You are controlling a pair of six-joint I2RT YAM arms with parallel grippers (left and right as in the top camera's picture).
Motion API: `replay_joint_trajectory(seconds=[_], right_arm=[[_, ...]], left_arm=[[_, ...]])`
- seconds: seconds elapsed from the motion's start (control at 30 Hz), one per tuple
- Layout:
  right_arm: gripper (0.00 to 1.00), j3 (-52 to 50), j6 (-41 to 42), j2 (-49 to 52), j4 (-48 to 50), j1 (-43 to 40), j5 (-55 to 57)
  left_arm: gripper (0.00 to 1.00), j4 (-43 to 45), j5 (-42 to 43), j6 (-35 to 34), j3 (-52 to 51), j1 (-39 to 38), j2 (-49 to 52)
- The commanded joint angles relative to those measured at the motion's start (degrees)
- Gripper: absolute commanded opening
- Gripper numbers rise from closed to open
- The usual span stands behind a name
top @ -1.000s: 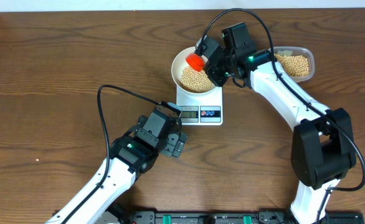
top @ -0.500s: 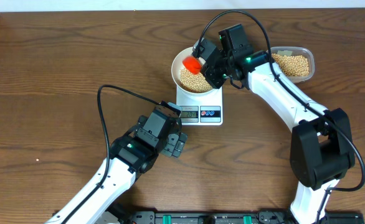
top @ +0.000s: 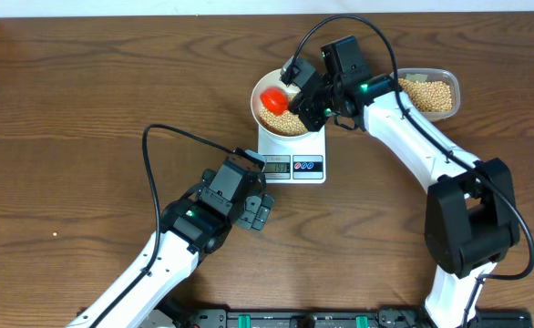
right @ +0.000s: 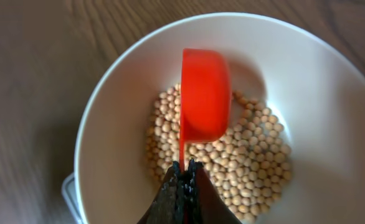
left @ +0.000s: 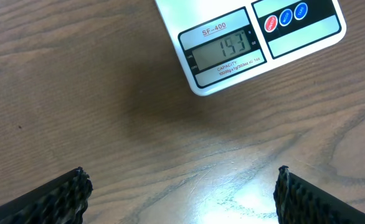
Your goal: Scoop item into bowl and weigh 50g on scale
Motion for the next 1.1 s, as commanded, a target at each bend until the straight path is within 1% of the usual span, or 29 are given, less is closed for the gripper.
replay_joint_trajectory(seconds=[0.0,0.13,0.33,0.47,0.67,0.87,1.07], right_arm=[[0.01,-0.6,2.5,-0.3,-0.2,-1.7,-5.0],[0.01,0.0,5.0,-1.4,-0.2,-4.6,-8.3],[0.01,0.2,5.1,-3.5,0.0,-8.8,-17.6],[0.01,0.2,5.0,-3.9,-0.1,-10.3,-19.7],[0.01,0.2,5.0,-3.9,-0.2,-10.1,-16.8],[0.01,0.2,4.3,-3.8,-0.6,-7.7,-8.8],[0.01,0.1,3.3,-3.8,-0.7,-4.1,1.6]], left_arm=[[0.96,0.0,-0.2,0.8,-0.3,-0.2,0.3],[0.96,0.0,-0.2,0.8,-0.3,-0.2,0.3],[0.96,0.0,-0.2,0.8,-0.3,-0.2,0.3],[0.96,0.0,-0.2,0.8,-0.3,-0.2,0.3],[0.96,0.0,-0.2,0.8,-0.3,-0.2,0.3],[0.96,0.0,-0.2,0.8,-0.3,-0.2,0.3],[0.96,0.0,-0.2,0.8,-0.3,-0.2,0.3]])
